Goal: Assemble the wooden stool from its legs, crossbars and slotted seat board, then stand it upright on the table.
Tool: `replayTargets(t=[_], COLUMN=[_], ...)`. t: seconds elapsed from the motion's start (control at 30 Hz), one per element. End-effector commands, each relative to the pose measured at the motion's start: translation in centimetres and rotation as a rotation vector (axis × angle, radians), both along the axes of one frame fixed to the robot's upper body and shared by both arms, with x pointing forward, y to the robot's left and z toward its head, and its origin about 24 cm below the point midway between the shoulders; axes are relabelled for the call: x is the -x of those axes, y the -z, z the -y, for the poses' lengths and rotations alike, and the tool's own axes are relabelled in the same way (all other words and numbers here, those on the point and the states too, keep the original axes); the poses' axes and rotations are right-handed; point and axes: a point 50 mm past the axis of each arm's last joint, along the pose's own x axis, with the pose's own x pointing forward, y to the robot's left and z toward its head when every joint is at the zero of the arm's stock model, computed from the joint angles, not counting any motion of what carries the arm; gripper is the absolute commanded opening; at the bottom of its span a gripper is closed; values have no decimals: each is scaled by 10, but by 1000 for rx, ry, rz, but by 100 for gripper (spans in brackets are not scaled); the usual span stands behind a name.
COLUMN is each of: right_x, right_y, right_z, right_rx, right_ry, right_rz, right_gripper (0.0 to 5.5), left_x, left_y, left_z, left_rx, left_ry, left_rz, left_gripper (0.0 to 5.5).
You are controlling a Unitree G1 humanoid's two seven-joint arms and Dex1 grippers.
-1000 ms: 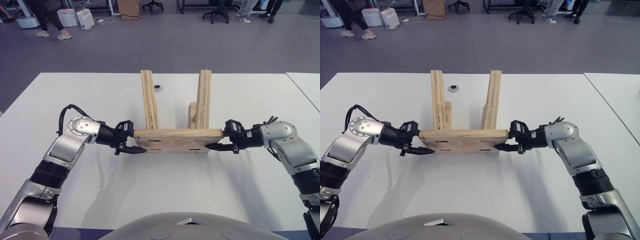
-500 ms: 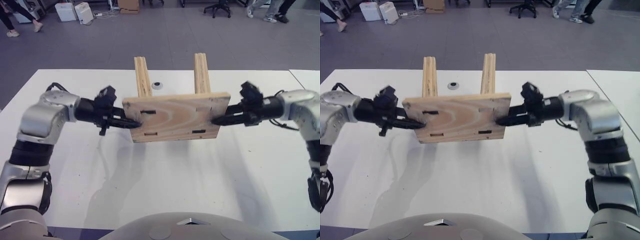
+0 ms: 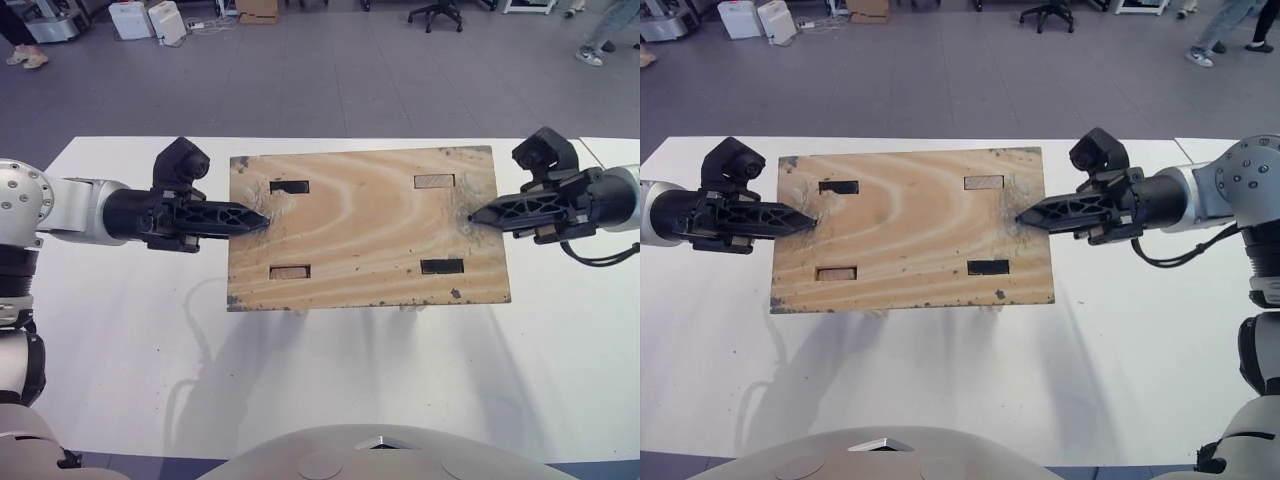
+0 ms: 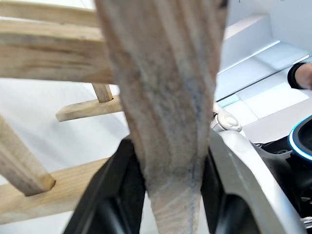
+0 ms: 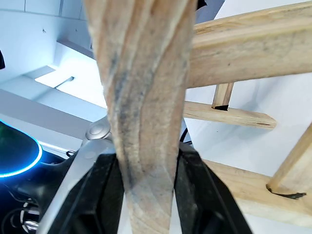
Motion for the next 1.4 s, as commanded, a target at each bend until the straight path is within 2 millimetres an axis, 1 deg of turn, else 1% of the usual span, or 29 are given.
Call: replayTargets(t=[0.03, 0.07, 0.13, 0.23, 0.27, 0.3, 0.33, 0.37, 0.43, 0.5, 0.53, 0.6, 0.63, 0.67, 0.7, 0.73, 0.77, 0.8, 0.83, 0.87, 0.93, 1.0, 1.07, 1.1, 1.23, 1.33, 1.4], right_x=[10, 9, 8, 3, 2, 1, 1, 1, 0, -2, -3, -3, -2, -1, -6, -11, -18, -24, -30, -36, -47, -57, -67, -70, -79, -83, -81], right_y=[9, 13, 23, 41, 46, 50, 56, 61, 66, 61, 54, 36, 32, 32, 45, 58, 76, 89, 101, 112, 128, 139, 144, 145, 150, 148, 149], right_z=[-8, -7, -7, -7, -6, -5, -2, 1, 6, 16, 25, 47, 57, 62, 62, 59, 56, 51, 48, 46, 48, 48, 43, 39, 25, 25, 33], right_rx=[-156, -153, -130, -69, -49, -29, -1, 25, 52, 35, 11, -57, -70, -54, 58, 172, 299, 394, 464, 526, 604, 665, 695, 703, 755, 758, 770], right_ry=[-36, -16, 25, 128, 165, 205, 255, 307, 414, 535, 609, 790, 882, 952, 1056, 1136, 1217, 1271, 1311, 1356, 1440, 1479, 1493, 1492, 1431, 1448, 1484], right_rz=[-197, -208, -216, -189, -176, -168, -157, -144, -110, -46, 3, 111, 172, 229, 315, 407, 492, 569, 633, 679, 725, 754, 802, 832, 982, 1014, 1004], right_gripper=[183, 205, 232, 279, 307, 336, 346, 375, 415, 455, 469, 469, 469, 469, 469, 469, 469, 469, 469, 469, 469, 469, 469, 469, 469, 469, 469], left_x=[-15, -19, -23, -28, -29, -28, -27, -26, -27, -30, -28, -20, -16, -14, -18, -22, -28, -32, -34, -35, -30, -23, -19, -19, -31, -36, -42], left_y=[7, 11, 18, 37, 41, 43, 46, 48, 52, 38, 29, 9, 6, 5, 18, 32, 46, 57, 68, 77, 97, 108, 114, 115, 111, 113, 109], left_z=[8, 7, 7, 5, 3, 1, -1, -4, -11, -24, -33, -61, -78, -92, -106, -118, -127, -133, -136, -135, -123, -114, -111, -110, -110, -107, -104], left_rx=[125, 114, 91, 15, -1, -16, -39, -61, -99, -59, -36, -2, -17, -42, -144, -260, -376, -481, -561, -617, -692, -721, -748, -762, -768, -796, -795], left_ry=[-19, -38, -65, -153, -178, -199, -217, -243, -312, -372, -391, -483, -576, -663, -809, -921, -1048, -1142, -1227, -1281, -1318, -1334, -1371, -1381, -1448, -1437, -1433], left_rz=[-139, -162, -203, -250, -257, -259, -258, -255, -242, -205, -177, -101, -43, 13, 111, 216, 327, 444, 516, 592, 695, 760, 791, 808, 844, 875, 900], left_gripper=[131, 131, 131, 131, 172, 173, 199, 223, 257, 293, 319, 358, 376, 387, 387, 387, 387, 387, 387, 387, 387, 387, 387, 387, 387, 387, 387])
